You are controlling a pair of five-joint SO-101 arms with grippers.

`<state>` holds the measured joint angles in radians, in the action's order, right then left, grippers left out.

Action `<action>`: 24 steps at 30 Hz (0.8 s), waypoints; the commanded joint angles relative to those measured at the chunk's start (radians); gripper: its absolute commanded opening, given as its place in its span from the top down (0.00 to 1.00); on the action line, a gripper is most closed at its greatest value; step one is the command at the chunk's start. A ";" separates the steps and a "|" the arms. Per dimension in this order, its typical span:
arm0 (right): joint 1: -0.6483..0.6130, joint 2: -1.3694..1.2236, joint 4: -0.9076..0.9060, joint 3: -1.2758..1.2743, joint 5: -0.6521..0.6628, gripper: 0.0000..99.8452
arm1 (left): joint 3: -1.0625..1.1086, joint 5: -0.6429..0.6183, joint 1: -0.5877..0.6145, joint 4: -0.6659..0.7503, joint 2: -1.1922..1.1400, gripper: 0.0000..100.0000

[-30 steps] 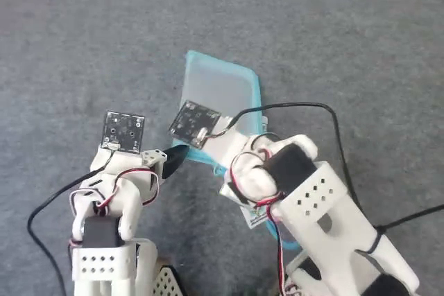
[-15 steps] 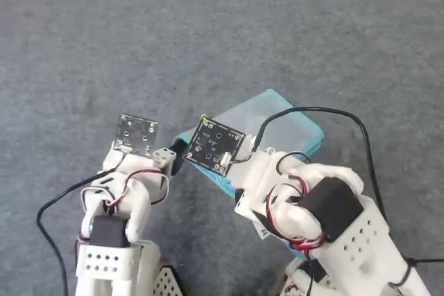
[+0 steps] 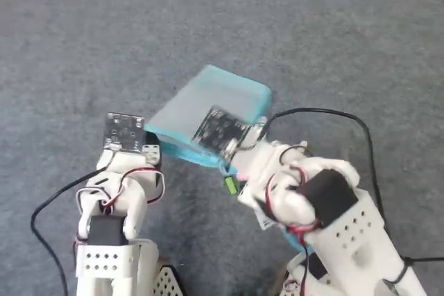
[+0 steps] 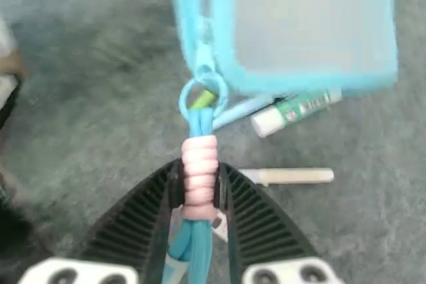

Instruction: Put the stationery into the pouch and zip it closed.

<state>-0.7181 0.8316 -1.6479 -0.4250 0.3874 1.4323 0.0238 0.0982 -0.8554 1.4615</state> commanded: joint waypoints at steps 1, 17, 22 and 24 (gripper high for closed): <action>0.151 0.012 0.056 -0.037 0.049 0.99 | -0.048 -0.035 0.054 0.003 0.008 0.99; -0.024 0.147 0.038 0.044 -0.052 0.58 | -0.045 -0.058 0.032 0.005 0.008 0.99; 0.278 0.090 0.088 -0.069 -0.077 0.62 | -0.045 -0.058 0.035 0.005 0.008 0.99; 0.371 0.010 0.136 -0.147 -0.075 0.64 | -0.045 -0.058 0.035 0.005 0.008 0.99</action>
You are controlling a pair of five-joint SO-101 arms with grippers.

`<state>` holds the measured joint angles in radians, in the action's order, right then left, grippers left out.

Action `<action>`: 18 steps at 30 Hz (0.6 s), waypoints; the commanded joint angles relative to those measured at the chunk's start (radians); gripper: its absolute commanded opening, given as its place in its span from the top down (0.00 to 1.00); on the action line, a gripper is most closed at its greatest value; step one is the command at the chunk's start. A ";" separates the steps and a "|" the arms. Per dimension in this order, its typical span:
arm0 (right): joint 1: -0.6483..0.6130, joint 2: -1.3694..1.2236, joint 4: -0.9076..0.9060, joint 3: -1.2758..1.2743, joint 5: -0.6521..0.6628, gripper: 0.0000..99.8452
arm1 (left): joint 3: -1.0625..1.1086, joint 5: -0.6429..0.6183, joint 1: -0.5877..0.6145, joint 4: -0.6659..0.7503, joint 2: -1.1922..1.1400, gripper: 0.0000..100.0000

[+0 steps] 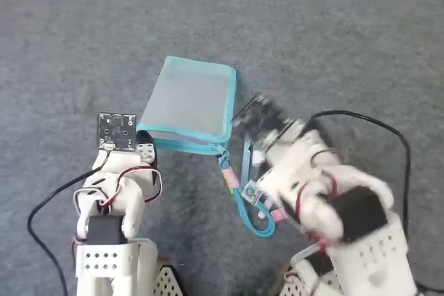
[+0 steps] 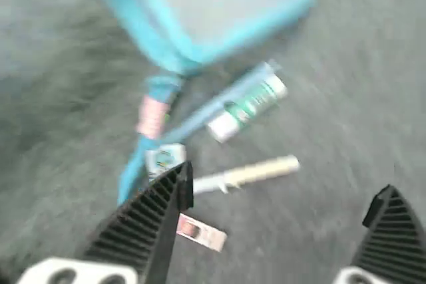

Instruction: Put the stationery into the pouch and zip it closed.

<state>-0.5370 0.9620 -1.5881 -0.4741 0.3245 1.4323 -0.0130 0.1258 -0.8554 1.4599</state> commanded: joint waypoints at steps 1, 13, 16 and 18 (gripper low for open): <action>0.232 -0.160 0.105 -0.133 -0.012 0.65 | -0.045 -0.021 0.008 0.005 0.009 0.99; 0.303 -0.404 0.174 -0.313 0.015 0.79 | -0.045 -0.020 0.069 0.009 0.009 0.99; 0.226 -0.406 0.182 -0.371 0.057 0.79 | -0.045 -0.020 0.069 0.009 0.009 0.99; 0.173 -0.404 0.194 -0.399 0.150 0.79 | -0.045 -0.020 0.069 0.006 0.009 0.99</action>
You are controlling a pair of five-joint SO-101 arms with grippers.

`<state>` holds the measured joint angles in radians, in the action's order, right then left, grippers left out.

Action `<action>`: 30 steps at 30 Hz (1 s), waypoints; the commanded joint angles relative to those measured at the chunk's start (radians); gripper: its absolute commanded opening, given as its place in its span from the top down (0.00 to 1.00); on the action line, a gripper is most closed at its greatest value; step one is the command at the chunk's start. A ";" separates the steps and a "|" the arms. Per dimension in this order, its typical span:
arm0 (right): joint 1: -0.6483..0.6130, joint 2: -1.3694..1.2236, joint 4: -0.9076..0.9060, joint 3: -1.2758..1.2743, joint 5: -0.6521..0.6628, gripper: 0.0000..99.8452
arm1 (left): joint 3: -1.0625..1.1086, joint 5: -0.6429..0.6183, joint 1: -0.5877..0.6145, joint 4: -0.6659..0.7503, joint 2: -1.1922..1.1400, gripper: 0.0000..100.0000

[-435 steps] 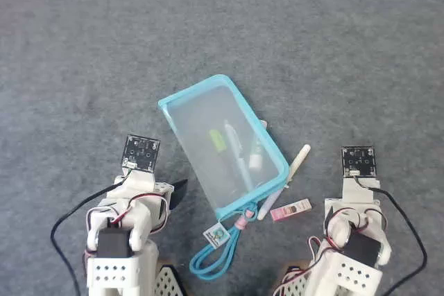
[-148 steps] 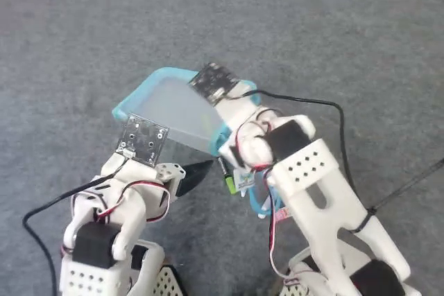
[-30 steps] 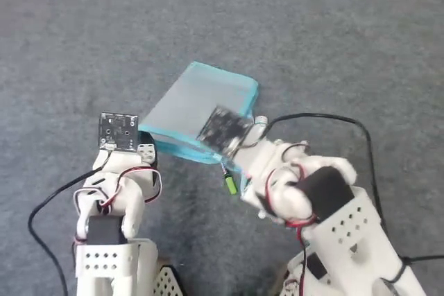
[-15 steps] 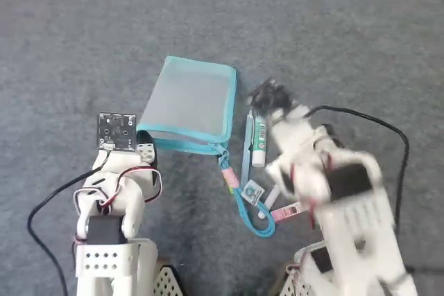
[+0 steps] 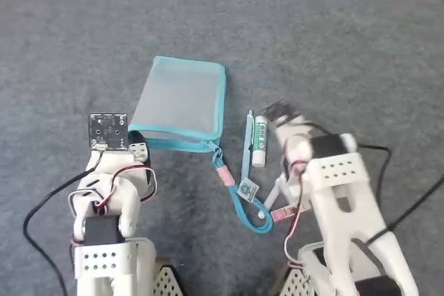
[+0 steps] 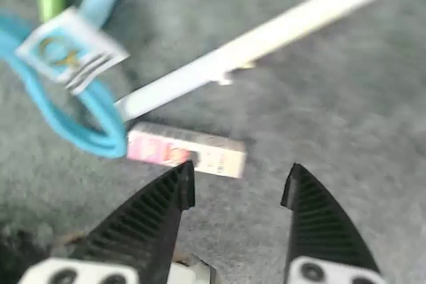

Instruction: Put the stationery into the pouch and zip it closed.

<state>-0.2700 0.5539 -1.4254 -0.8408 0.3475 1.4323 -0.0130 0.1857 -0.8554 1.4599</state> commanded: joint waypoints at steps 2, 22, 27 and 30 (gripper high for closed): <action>-0.128 0.004 0.035 -0.049 0.238 0.79 | -0.044 -0.017 0.011 0.005 0.009 0.99; -0.145 -0.007 0.242 -0.275 0.609 0.80 | -0.044 -0.017 0.011 0.005 0.009 0.99; -0.150 -0.008 0.249 -0.299 0.609 0.80 | -0.044 -0.017 0.011 0.005 0.009 0.99; -0.145 -0.008 0.298 -0.344 0.608 0.80 | -0.044 -0.017 0.011 0.005 0.009 0.99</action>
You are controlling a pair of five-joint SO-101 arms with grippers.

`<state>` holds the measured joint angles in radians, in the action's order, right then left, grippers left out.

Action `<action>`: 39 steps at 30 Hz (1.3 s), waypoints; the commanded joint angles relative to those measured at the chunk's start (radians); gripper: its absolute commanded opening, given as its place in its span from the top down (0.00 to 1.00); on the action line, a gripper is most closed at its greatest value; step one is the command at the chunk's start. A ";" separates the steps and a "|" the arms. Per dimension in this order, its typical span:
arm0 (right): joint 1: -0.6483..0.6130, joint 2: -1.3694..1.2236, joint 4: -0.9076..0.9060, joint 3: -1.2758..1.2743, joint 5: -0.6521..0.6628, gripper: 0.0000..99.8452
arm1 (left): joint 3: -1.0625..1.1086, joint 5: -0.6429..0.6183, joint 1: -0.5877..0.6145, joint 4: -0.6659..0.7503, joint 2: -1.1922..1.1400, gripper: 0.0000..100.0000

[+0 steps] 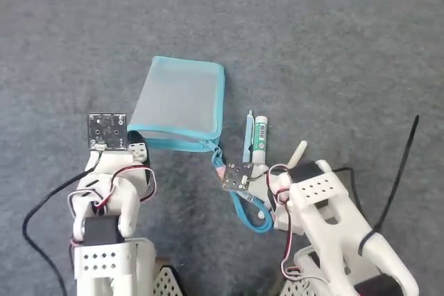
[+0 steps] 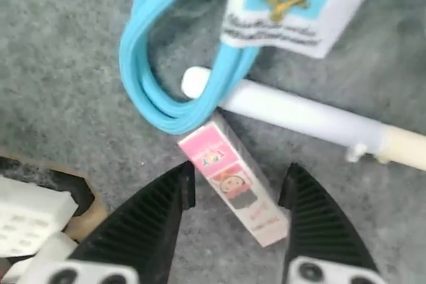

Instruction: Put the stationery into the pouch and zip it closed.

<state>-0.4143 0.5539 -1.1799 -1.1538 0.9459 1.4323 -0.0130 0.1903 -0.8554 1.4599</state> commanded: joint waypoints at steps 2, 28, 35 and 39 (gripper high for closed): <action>-0.001 -0.008 0.074 -0.040 -0.025 0.84 | -0.044 -0.017 0.006 0.005 0.009 0.99; 0.317 -0.443 -0.012 0.706 -0.703 0.98 | -0.042 -0.017 0.006 0.003 0.009 0.99; 0.449 -0.779 -0.013 0.939 -0.795 0.98 | -0.039 -0.017 0.006 0.003 0.011 0.99; 0.458 -0.840 -0.016 0.982 -0.767 0.94 | -0.041 -0.017 0.005 0.003 0.014 0.99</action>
<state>0.0292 -0.2716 -1.1845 -0.2532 0.1665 1.4323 -0.0161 0.1903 -0.8554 1.4599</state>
